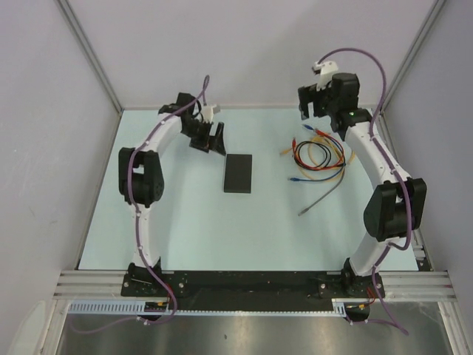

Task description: Pull the plug from the switch port

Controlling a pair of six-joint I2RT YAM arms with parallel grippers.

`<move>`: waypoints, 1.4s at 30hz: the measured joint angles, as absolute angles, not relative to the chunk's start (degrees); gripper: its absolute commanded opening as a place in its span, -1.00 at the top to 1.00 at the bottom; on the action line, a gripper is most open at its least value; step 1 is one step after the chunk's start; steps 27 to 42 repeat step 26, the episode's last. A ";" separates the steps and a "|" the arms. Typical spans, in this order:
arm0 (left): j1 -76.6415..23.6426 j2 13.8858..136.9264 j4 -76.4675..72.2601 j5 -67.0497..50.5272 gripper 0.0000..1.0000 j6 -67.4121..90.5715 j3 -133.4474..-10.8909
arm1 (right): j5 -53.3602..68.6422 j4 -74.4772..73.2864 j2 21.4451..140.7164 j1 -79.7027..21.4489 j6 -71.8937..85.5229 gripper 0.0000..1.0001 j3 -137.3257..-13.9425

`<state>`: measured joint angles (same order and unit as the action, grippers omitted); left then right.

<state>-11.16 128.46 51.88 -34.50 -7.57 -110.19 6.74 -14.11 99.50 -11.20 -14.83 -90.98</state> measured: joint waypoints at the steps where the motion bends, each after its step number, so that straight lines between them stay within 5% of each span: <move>1: -11.00 126.98 51.09 -33.34 -0.99 -7.46 -110.98 | 5.48 -15.62 99.74 -10.68 -11.53 -0.99 -93.65; 12: -6.37 110.17 39.94 -15.68 -0.99 -0.91 -117.45 | -10.17 -39.24 116.66 -8.47 4.27 -0.99 -137.58; 26: -7.51 107.94 37.63 -1.43 -0.99 3.44 -106.45 | -20.60 -47.07 118.98 -14.94 2.00 -0.99 -133.93; 42: -7.51 107.94 37.63 -1.43 -0.99 3.44 -106.45 | -20.60 -47.07 118.98 -14.94 2.00 -0.99 -133.93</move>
